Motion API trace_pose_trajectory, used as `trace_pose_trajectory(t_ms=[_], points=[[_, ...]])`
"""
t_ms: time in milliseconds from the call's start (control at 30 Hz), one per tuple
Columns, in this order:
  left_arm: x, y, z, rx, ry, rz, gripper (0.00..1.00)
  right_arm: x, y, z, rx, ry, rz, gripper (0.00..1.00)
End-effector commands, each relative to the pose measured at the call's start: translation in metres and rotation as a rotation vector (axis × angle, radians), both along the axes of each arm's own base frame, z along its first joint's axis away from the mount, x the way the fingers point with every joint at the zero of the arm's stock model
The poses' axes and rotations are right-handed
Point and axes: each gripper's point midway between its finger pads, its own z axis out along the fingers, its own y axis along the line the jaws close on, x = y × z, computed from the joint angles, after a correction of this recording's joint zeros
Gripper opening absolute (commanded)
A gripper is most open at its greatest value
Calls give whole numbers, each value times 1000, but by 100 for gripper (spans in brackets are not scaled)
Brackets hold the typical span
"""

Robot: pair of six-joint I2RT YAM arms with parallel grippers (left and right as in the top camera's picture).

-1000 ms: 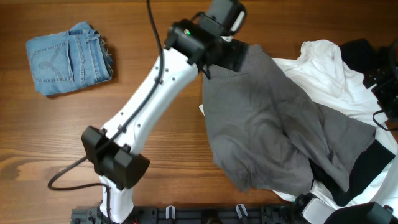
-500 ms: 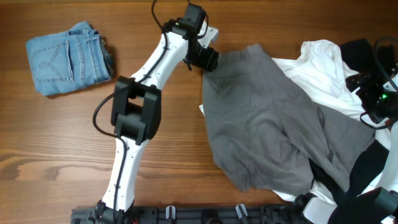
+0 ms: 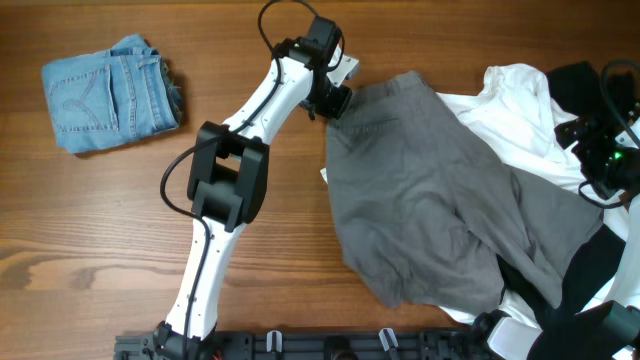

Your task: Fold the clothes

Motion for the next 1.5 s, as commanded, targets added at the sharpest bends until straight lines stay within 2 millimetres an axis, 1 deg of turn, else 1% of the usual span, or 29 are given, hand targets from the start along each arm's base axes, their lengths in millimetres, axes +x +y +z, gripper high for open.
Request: trace_pose_trajectory(t_ms=[0, 33, 67, 133, 167, 200, 233, 267, 300, 367, 433, 467, 500, 533, 633, 667, 700, 733, 800, 833, 900, 933, 1033, 1067, 1167, 1267, 1300, 1367, 1467], points=[[16, -17, 180, -184, -296, 8, 4, 0, 5, -6, 22, 10, 16, 91], [18, -12, 219, -210, -373, 29, 4, 0, 5, -6, 22, 10, 16, 91], [19, 4, 274, -226, -497, 65, 4, 0, 5, -6, 21, 10, 16, 91], [10, 59, 367, -187, -726, 195, 4, 0, 5, -6, 21, 10, 16, 91], [0, 94, 397, -132, -801, 281, 4, 0, 5, -6, 21, 10, 16, 91], [-6, 115, 408, -93, -825, 329, 4, 0, 5, -6, 21, 10, 16, 91], [-13, 136, 414, -47, -833, 376, 4, 0, 5, -6, 21, 10, 16, 91], [-23, 168, 414, 34, -820, 443, 4, 0, 5, -6, 21, 10, 16, 91], [-33, 197, 407, 119, -782, 499, 4, 0, 5, -6, 21, 10, 18, 91], [-47, 238, 385, 222, -677, 567, 6, 2, 11, -5, 14, -8, 72, 91], [-53, 270, 363, 259, -576, 663, 8, 12, 36, -1, 14, -45, 201, 91], [-56, 282, 359, 277, -552, 685, 9, 15, 56, -2, 10, -35, 280, 91], [-58, 293, 359, 292, -545, 714, 7, 15, 73, -6, 3, -15, 340, 91], [-63, 315, 365, 318, -560, 842, 4, 15, 93, -15, -15, 41, 391, 91], [-90, 369, 397, 352, -644, 1111, 4, 19, 119, -39, -91, 156, 445, 92], [-98, 379, 408, 305, -669, 1160, 4, 20, 126, -45, -88, 177, 459, 93], [-98, 369, 414, 202, -670, 1097, 4, 21, 134, -55, -75, 207, 478, 94], [-96, 349, 414, 124, -652, 974, 4, 20, 135, -65, -62, 244, 459, 95], [-93, 289, 401, -75, -552, 676, 22, 20, 136, -83, -14, 298, 429, 95], [-91, 276, 393, -105, -510, 627, 30, 21, 136, -85, -11, 301, 433, 95], [-73, 258, 350, -93, -380, 583, 50, 23, 142, -77, -10, 256, 488, 95], [-63, 251, 328, -81, -327, 560, 52, 23, 142, -69, -23, 234, 491, 95], [-27, 221, 243, -26, -180, 391, 58, 23, 142, -50, -58, 175, 505, 95], [-12, 207, 209, -7, -145, 295, 64, 23, 142, -43, -68, 155, 506, 95], [19, 181, 123, 33, -78, 154, 69, 18, 143, -40, -65, 162, 506, 95], [40, 175, 62, 57, -50, 124, 78, 8, 145, -44, -47, 202, 510, 95], [42, 174, 49, 58, -38, 122, 81, 6, 145, -44, -43, 211, 510, 95], [36, 172, 15, 59, 35, 113, 83, 6, 145, -44, -42, 212, 510, 95], [14, 156, -7, -16, 117, 3, 79, 6, 145, -44, -43, 209, 509, 96]])
